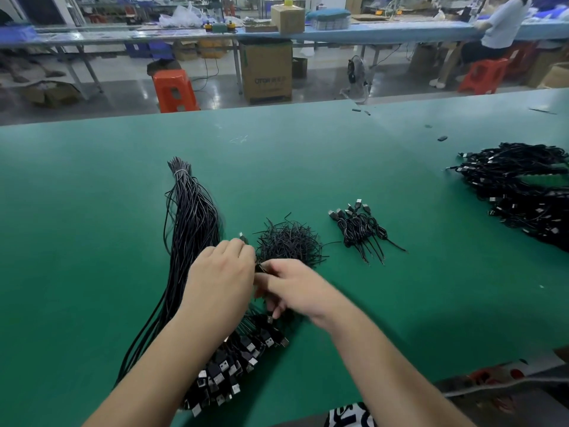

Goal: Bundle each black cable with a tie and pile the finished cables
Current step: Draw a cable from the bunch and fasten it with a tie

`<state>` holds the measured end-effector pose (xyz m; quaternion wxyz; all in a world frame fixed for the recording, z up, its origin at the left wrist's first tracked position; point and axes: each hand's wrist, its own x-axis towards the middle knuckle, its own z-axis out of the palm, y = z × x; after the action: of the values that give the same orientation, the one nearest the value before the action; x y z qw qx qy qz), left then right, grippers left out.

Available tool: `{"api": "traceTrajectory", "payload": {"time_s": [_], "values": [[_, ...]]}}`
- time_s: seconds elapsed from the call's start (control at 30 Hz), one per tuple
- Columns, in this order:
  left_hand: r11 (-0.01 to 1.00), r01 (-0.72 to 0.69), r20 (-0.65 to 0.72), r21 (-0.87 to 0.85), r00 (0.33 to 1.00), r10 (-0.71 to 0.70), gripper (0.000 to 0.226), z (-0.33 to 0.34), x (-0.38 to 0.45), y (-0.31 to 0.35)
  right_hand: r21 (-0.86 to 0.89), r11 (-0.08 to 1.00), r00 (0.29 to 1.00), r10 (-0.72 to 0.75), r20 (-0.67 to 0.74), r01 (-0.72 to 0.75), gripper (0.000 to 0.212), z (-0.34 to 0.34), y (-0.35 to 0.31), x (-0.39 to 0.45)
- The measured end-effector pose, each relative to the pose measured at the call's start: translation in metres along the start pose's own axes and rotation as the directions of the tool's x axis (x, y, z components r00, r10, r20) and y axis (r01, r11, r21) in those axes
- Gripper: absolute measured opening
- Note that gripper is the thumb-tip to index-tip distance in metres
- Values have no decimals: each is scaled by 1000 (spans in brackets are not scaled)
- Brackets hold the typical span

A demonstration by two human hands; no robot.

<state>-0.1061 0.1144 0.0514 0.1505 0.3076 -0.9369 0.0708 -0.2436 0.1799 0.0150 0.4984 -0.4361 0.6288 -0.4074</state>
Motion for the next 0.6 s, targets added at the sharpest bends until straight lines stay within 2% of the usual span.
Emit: {"api": "traceTrajectory", "payload": {"time_s": [0.03, 0.07, 0.1, 0.13, 0.2, 0.27, 0.3, 0.4, 0.47, 0.5, 0.6], "values": [[995, 65, -12, -70, 998, -66, 15, 0, -1, -4, 253, 965, 993, 46, 109, -72, 33, -10, -3, -3], [978, 140, -22, -153, 989, -145, 7, -1, 0, -8, 414, 902, 984, 57, 168, -122, 41, -20, -4, -5], [948, 209, -13, -240, 976, -219, 3, -1, 0, -13, 477, 869, 985, 61, 163, -133, 43, -28, -5, -7], [906, 269, 1, -325, 959, -285, 6, -1, 1, -17, 456, 886, 995, 42, 95, -81, 37, -33, -4, -7], [807, 363, 67, -466, 924, -376, 7, 1, 2, -23, 220, 970, 989, -82, -122, 107, 22, -32, -2, -7], [714, 403, 147, -573, 907, -394, 13, 2, 4, -20, -1, 969, 947, -241, -214, 246, 31, -21, -2, -4], [667, 403, 174, -626, 907, -384, 15, 3, 5, -17, -58, 957, 927, -289, -240, 283, 31, -14, -1, -2], [551, 402, 208, -731, 901, -381, 15, 2, 7, -8, -182, 932, 851, -361, -380, 314, 12, -6, -3, 3], [556, 401, 202, -728, 901, -384, 15, 1, 7, -7, -178, 936, 855, -351, -382, 305, 10, -7, -5, 2], [588, 388, 181, -710, 907, -380, 14, 1, 7, -6, -132, 944, 875, -330, -355, 302, 6, -8, -5, 2], [743, 293, 44, -602, 941, -336, 11, 4, 3, 0, 20, 958, 914, -268, -304, 287, 16, -8, -7, 0]]}}
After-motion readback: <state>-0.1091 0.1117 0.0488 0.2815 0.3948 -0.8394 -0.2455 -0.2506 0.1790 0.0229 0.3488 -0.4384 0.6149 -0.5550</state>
